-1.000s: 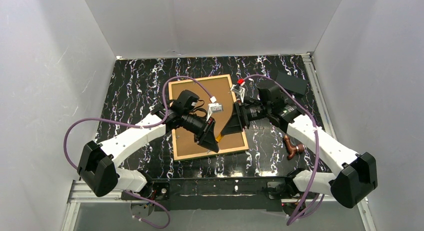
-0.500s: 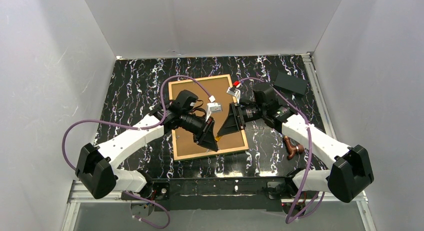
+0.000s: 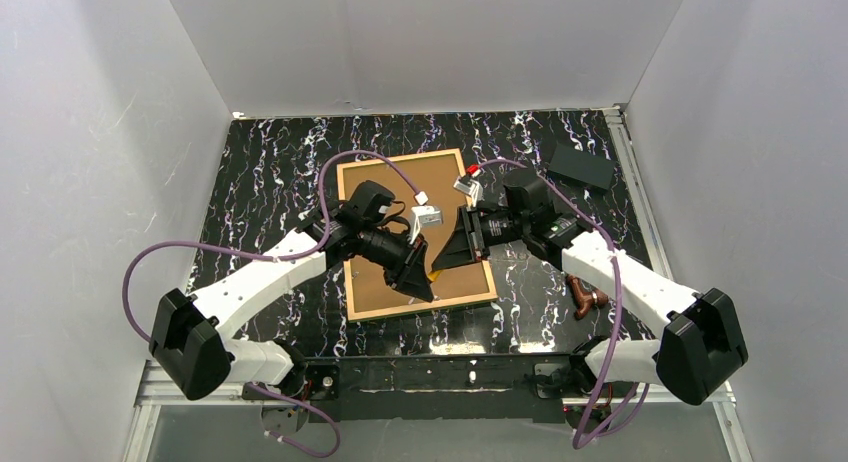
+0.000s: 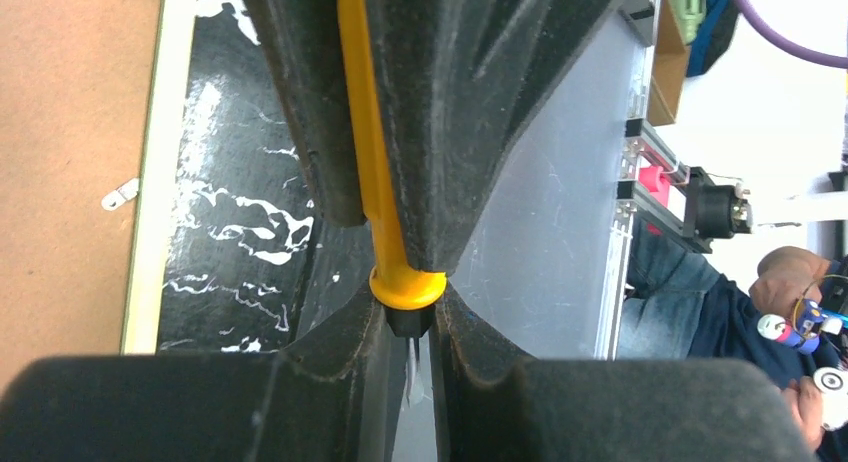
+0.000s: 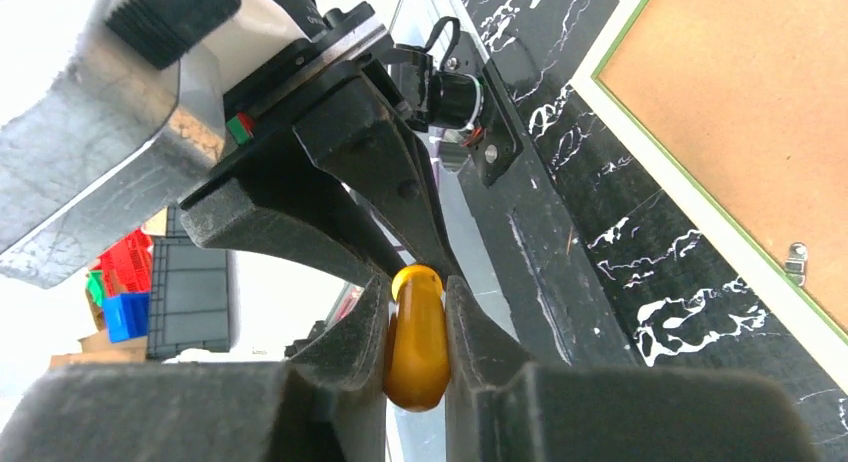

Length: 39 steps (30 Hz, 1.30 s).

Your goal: Take the photo out of the frame

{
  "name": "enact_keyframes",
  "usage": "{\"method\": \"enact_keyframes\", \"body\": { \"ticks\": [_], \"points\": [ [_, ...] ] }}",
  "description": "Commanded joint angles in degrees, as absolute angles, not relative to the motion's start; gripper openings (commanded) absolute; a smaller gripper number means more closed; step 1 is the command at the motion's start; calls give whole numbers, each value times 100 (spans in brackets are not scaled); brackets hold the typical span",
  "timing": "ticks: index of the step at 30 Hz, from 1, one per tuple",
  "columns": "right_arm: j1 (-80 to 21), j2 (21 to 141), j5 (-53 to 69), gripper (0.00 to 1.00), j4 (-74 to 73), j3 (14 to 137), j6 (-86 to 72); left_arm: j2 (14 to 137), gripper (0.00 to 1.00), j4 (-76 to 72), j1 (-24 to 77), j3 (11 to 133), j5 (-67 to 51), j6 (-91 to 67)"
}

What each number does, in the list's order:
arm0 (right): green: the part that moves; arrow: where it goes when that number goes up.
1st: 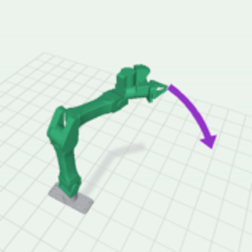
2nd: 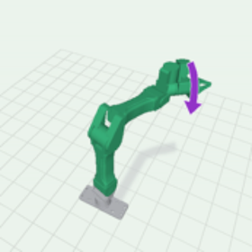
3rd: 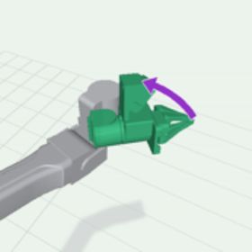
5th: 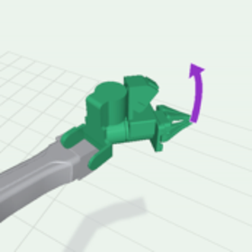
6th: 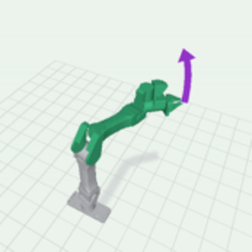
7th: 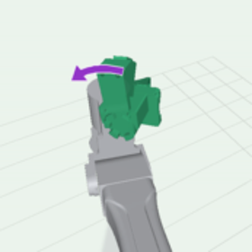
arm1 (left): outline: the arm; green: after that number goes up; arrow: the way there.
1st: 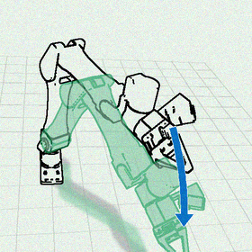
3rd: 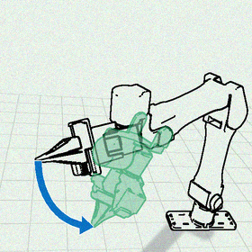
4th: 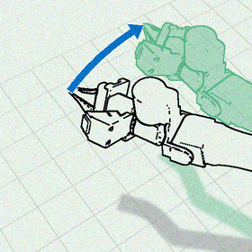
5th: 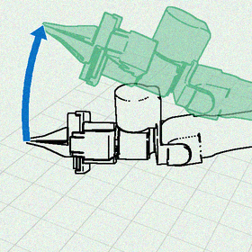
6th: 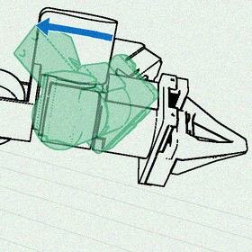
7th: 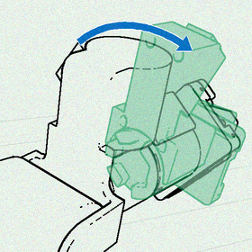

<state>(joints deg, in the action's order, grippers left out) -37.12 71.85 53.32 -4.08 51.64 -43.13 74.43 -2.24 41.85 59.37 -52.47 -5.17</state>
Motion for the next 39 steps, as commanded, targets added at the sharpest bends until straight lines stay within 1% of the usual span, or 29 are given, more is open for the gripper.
{"method": "enact_keyframes", "body": {
  "ticks": [1, 2, 3, 4, 5, 6, 7, 8, 9, 10, 11, 12, 13, 14, 15, 16, 17, 18, 22, 27, 31, 33, 34, 39],
  "points": [
    [-3847, 7139, 4678, 1, -588, 5275, -4148, 7205, 0, 45, 4223, 6047, -5322, -473],
    [-3845, 7063, 4485, 1, -590, 5165, -4133, 7218, 9, 224, 4219, 6096, -5185, -540],
    [-3842, 6969, 4307, 1, -519, 5032, -4167, 7236, 35, 391, 4215, 6182, -5011, -538],
    [-3841, 6809, 4086, 1, -398, 4886, -4221, 7233, 51, 466, 4215, 6216, -4856, -575],
    [-3842, 6664, 3779, 1, -320, 4696, -4267, 7183, 71, 437, 4215, 6178, -4647, -685],
    [-3842, 6392, 3198, 1, -298, 4507, -4339, 7071, 81, 427, 4212, 6110, -4313, -835],
    [-3840, 6000, 2200, 1, -393, 4221, -4388, 6827, 83, 483, 4148, 5986, -3887, -1147],
    [-3849, 5865, 1691, 1, -286, 3974, -4530, 6497, 83, 411, 3854, 5666, -3455, -1773],
    [-3860, 5929, 1525, 1, -188, 3899, -4600, 6277, 83, 480, 3509, 5407, -3028, -2223],
    [-4019, 6213, 1173, 1, -127, 3984, -4668, 5994, 82, 987, 2749, 5044, -2452, -2930],
    [-4340, 6595, 618, 1, 199, 4139, -4680, 5947, 77, 1770, 2381, 4986, -1638, -2922],
    [-4640, 6982, 262, 1, 435, 4400, -4624, 6036, 75, 2408, 2071, 4966, -853, -3084],
    [-4856, 7355, -32, 1, 493, 4712, -4607, 6109, 75, 2513, 1656, 4901, -846, -3294],
    [-5072, 7794, -367, 1, 585, 5091, -4507, 6245, 75, 2375, 1008, 4747, -1087, -3784],
    [-5306, 8314, -624, 1, 727, 5542, -4324, 6535, 70, 1974, 328, 4559, -1421, -4187],
    [-5426, 8699, -765, 1, 704, 5925, -4250, 6956, 66, 1708, 112, 4588, -1300, -4450],
    [-5550, 9118, -832, 1, 571, 6399, -4208, 7432, 62, 1414, 72, 4735, -1247, -4447],
    [-5578, 9304, -828, 1, 529, 6608, -4175, 7593, 61, 1331, 64, 4816, -1249, -4377],
    [-5667, 9850, -750, 1, 439, 7221, -4067, 8418, 63, 1238, 11, 5330, -1397, -4088],
    [-5736, 10347, -589, 1, 331, 7715, -3928, 9016, 64, 1016, 9, 5802, -2094, -3829],
    [-5798, 10507, -810, 1, 133, 7870, -3914, 9140, 71, 603, -180, 5635, -2360, -4001],
    [-5807, 10576, -837, 1, 37, 7931, -3920, 9291, 72, 476, -186, 5647, -2492, -4113],
    [-5811, 10636, -841, 1, 7, 7980, -3920, 9397, 71, 468, -185, 5695, -2576, -4163],
    [-5907, 10819, -842, 1, 7, 8086, -3888, 9739, 59, 367, -185, 5789, -2672, -4313]
  ]
}}
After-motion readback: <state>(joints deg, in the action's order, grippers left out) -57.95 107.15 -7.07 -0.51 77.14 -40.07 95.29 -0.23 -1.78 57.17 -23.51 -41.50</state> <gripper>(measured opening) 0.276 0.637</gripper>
